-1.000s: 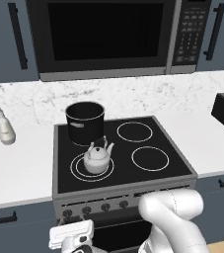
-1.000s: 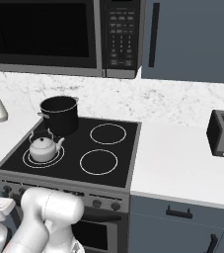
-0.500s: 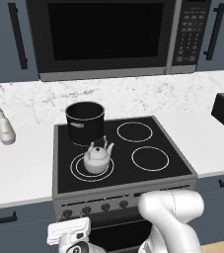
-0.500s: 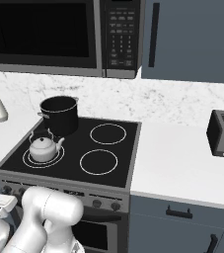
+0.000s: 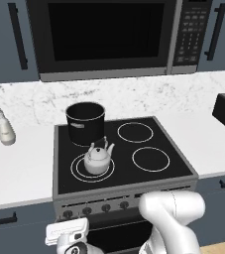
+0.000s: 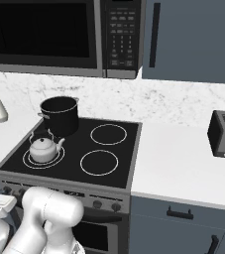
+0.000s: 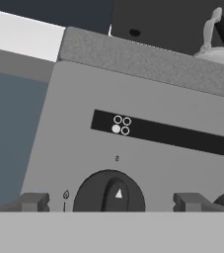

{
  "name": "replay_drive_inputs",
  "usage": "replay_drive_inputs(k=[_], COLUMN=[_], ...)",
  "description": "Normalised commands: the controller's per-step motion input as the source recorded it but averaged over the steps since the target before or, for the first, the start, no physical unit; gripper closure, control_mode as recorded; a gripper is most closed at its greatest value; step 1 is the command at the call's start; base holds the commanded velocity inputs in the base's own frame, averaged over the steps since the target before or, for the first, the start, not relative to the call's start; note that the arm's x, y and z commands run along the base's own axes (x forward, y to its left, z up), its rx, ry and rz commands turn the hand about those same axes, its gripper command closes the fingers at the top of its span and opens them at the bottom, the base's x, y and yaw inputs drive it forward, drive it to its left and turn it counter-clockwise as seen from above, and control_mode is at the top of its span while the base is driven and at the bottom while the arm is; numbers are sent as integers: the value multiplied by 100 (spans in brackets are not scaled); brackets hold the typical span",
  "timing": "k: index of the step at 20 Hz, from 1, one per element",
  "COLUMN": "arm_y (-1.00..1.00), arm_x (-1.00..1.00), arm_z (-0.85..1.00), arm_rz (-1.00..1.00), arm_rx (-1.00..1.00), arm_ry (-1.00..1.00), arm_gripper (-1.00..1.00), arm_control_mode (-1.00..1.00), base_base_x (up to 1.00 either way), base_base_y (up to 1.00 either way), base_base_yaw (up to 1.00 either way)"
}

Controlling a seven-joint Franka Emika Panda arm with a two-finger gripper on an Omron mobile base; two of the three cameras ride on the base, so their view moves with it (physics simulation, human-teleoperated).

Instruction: Pick the kettle from the counter and place it on a stove burner. Then turn the burner on.

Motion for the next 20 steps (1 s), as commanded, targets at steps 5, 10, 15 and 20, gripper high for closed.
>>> replay_drive_inputs(k=[5,10,15,20], arm_y=[0,0,0,27], arm_x=[0,0,0,6], arm_z=[0,0,7,1], arm_rz=[0,0,0,0], arm_rx=[0,0,0,-22], arm_ry=[0,0,0,4], arm_gripper=[100,100,100,100], arm_control_mode=[-100,-100,-100,-100], base_base_x=[0,0,0,0], base_base_y=[0,0,0,0], base_base_yaw=[0,0,0,0])
